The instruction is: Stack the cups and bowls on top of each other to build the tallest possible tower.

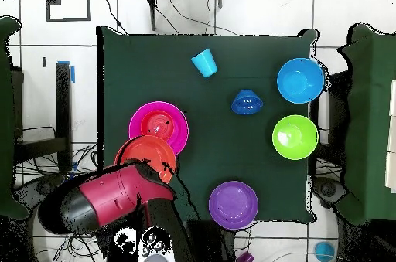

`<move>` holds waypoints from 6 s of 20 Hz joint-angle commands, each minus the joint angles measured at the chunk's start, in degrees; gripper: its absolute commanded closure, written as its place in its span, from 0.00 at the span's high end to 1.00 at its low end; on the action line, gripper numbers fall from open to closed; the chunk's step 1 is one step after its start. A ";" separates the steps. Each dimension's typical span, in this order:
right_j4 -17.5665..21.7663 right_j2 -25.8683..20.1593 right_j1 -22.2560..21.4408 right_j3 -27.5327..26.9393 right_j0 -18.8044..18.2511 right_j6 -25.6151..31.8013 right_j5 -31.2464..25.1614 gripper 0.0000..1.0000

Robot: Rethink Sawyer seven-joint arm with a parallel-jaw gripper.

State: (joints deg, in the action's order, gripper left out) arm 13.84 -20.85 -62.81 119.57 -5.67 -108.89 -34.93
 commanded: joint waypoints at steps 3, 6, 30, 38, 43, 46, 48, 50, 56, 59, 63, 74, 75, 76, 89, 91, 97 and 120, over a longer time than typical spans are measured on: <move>3.73 3.03 3.50 -7.12 1.51 -6.99 1.85 0.00; 6.01 3.88 3.40 -7.99 2.61 -7.04 5.87 0.00; 4.86 4.79 4.14 -16.10 0.48 0.78 1.37 0.00; 5.74 4.97 4.29 -17.35 0.79 0.50 0.35 0.00; 6.41 5.00 4.91 -16.86 0.55 0.59 1.89 0.00; 6.36 4.97 4.55 -16.52 0.43 0.78 1.72 0.00; 6.30 4.94 4.43 -16.42 0.44 0.76 1.62 0.00; 6.16 5.08 4.21 -16.76 0.76 0.53 0.76 0.00; 6.75 7.59 0.54 -14.62 3.15 -1.65 -1.36 0.00; 7.12 8.79 -0.67 -12.51 3.63 -2.20 -0.09 0.00; 7.92 9.26 -0.27 -11.33 3.09 -1.28 1.58 0.00; 9.36 9.09 3.25 -13.50 1.70 0.58 2.73 0.00; 9.55 8.93 3.87 -13.49 1.23 0.98 3.43 0.00; 9.76 8.80 4.49 -13.41 0.82 1.36 4.20 0.00; 11.39 7.74 13.37 -16.32 -1.08 0.47 8.88 0.00; 11.49 7.53 13.65 -16.46 -1.28 0.53 8.91 0.00; 11.19 8.61 13.77 -17.03 1.66 -2.83 8.97 0.00; 10.21 12.34 19.39 -19.74 7.18 -5.55 14.81 0.00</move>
State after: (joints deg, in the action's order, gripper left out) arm 21.81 -8.23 -47.85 103.53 2.77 -109.29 -24.98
